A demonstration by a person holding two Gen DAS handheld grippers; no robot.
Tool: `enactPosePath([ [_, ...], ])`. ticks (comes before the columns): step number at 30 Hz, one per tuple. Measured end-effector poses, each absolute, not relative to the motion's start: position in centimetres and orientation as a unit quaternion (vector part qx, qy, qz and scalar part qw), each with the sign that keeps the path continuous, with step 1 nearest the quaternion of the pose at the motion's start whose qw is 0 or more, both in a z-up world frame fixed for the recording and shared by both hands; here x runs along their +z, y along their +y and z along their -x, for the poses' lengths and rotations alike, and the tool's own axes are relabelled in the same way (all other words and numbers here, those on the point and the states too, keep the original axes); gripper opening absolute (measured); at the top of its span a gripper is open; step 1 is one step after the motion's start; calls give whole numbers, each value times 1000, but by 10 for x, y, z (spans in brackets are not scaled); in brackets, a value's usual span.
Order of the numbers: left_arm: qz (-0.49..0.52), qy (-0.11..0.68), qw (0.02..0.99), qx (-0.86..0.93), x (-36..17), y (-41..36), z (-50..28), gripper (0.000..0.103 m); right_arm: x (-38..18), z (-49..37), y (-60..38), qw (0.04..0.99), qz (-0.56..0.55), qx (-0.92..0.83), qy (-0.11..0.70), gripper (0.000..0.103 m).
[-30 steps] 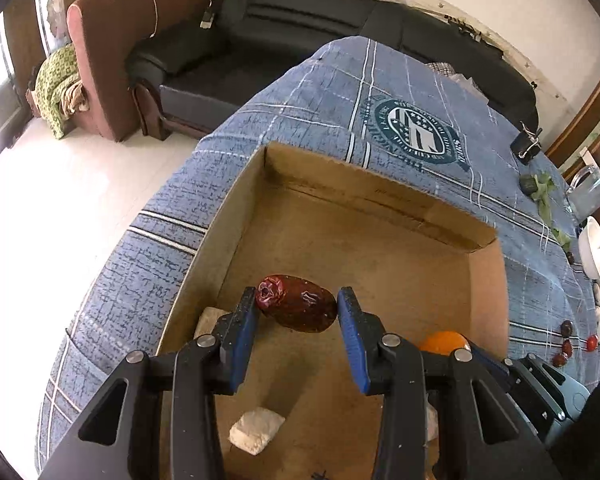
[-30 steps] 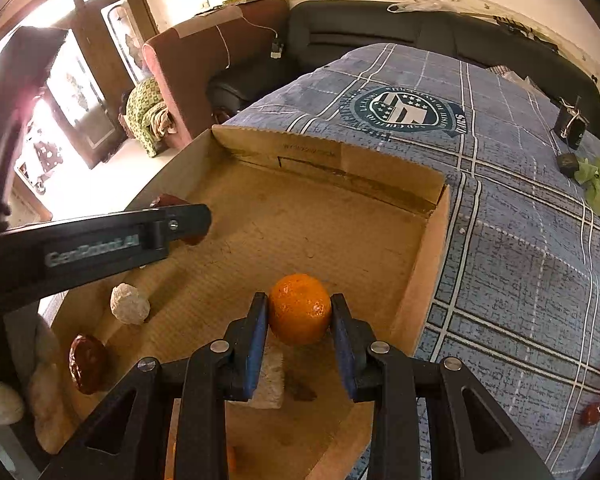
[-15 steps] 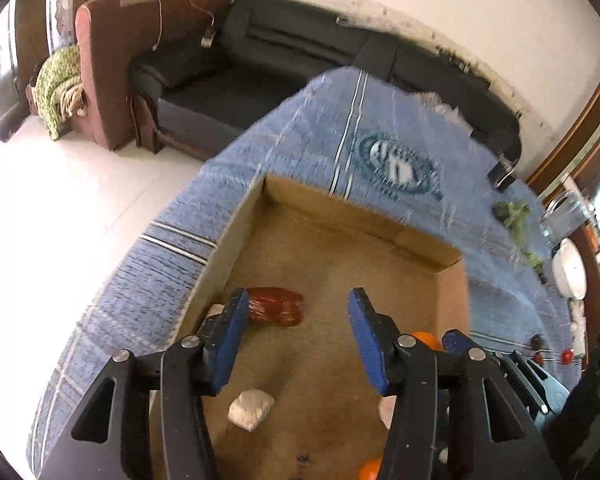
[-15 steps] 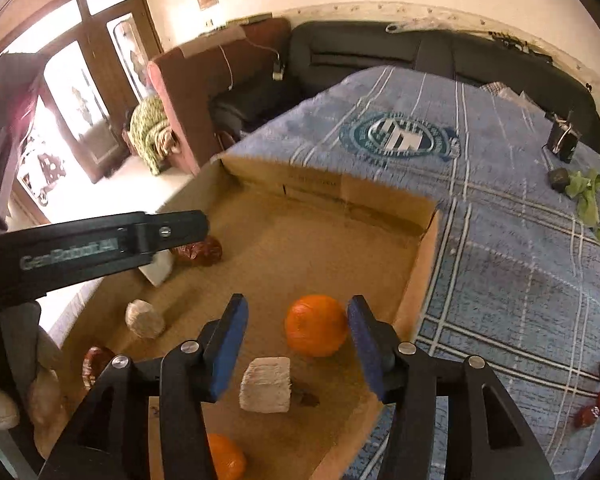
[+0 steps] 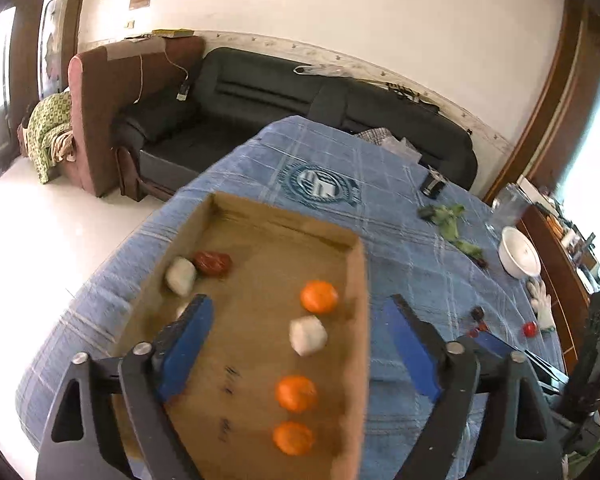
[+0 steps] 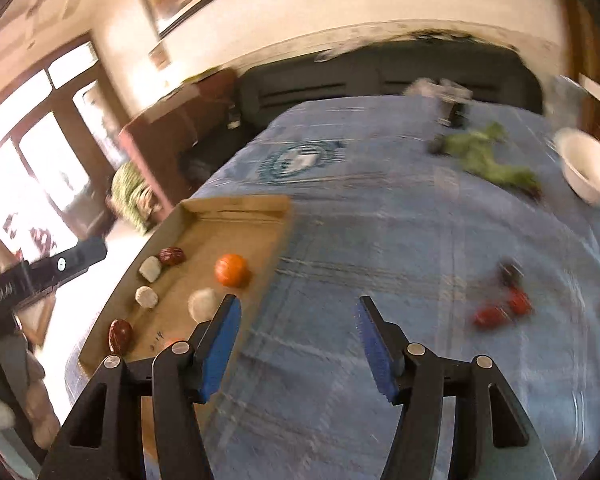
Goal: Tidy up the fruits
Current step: 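Move both open grippers back toward the loose dates and red tomato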
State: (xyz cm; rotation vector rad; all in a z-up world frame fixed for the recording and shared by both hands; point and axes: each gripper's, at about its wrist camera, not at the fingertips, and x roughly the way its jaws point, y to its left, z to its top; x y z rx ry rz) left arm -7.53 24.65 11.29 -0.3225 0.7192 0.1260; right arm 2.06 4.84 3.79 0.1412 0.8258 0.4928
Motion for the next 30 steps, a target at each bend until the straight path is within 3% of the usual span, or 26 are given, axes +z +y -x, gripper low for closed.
enactPosePath([
  [6, 136, 360, 922, 41, 103, 194, 94, 88, 38, 20, -15, 903, -137, 168, 370, 71],
  [14, 39, 344, 937, 51, 110, 140, 109, 88, 37, 32, -52, 905, -175, 145, 359, 71],
  [30, -2, 361, 932, 44, 98, 106, 102, 88, 21, 37, -82, 903, -186, 131, 365, 72],
])
